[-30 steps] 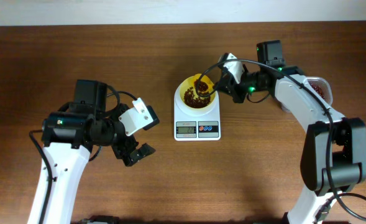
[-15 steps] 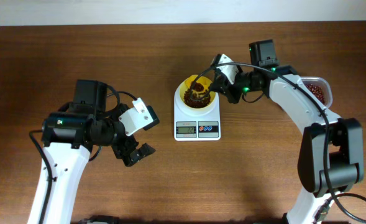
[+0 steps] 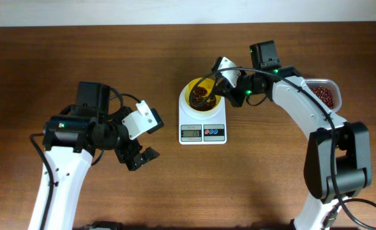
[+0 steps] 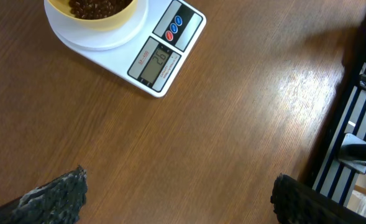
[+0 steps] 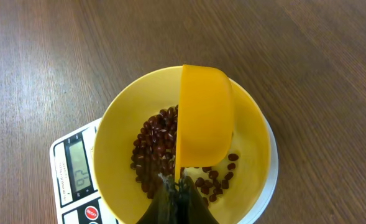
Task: Scoop item into bowl and weigh 50g on scale
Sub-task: 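Tilt the scoop with the right gripper to pour beans into bowl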
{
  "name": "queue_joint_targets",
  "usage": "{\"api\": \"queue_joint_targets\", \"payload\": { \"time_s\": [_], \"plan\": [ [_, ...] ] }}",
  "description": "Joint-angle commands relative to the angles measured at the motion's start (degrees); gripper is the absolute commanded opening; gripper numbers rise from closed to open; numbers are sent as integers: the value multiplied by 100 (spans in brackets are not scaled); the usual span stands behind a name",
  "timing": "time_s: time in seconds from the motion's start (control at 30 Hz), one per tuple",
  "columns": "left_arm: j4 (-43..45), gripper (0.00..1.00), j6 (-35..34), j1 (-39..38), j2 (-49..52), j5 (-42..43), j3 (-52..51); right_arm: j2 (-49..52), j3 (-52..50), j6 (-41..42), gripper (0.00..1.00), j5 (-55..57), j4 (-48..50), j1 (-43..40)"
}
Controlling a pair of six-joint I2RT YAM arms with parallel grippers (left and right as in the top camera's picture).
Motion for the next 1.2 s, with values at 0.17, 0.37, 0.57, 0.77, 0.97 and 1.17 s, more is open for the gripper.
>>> {"api": "queue_joint_targets", "payload": {
  "time_s": [0.17, 0.37, 0.57, 0.77, 0.97, 1.17],
  "plan": [
    [-7, 99, 92, -22, -24, 103, 72, -358, 251, 68, 4, 9, -197, 26],
    [-7, 99, 92, -22, -24, 103, 72, -146, 245, 92, 4, 109, -413, 28],
    [-7, 99, 92, -22, -24, 103, 72, -273, 431, 339, 4, -11, -667, 4],
    [-7, 99, 92, -22, -24, 103, 72, -105, 289, 70, 4, 0, -660, 63],
    [-7, 99, 92, -24, -24, 103, 72, -256, 420, 223, 4, 15, -798, 22],
    [-7, 99, 92, -22, -24, 103, 72, -203, 354, 706, 4, -256, -737, -57]
  ]
}}
